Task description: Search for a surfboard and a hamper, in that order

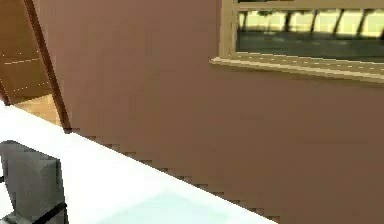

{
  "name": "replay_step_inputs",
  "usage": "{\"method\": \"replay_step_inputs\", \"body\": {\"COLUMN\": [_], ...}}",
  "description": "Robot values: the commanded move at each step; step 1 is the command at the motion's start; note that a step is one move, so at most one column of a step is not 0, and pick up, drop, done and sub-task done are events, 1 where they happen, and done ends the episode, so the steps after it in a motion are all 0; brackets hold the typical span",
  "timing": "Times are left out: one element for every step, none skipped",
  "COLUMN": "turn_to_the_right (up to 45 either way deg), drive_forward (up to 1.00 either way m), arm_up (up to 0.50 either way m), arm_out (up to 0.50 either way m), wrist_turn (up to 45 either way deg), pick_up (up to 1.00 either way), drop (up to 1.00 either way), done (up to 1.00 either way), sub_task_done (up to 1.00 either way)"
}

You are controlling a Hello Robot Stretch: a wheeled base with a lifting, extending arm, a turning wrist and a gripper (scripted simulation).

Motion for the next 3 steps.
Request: {"method": "replay_step_inputs", "body": {"turn_to_the_right": [-15.0, 0.0, 0.0], "drive_forward": [0.0, 1.0, 0.25], "arm_up": [0.0, 0.0, 0.0], "arm_out": [0.0, 0.0, 0.0], "wrist_turn": [0.0, 0.0, 0.0], "pick_up": [0.0, 0.0, 0.0], "drop": [0.0, 0.0, 0.0], "done": [0.0, 0.0, 0.0], "sub_task_done": [0.0, 0.0, 0.0]}}
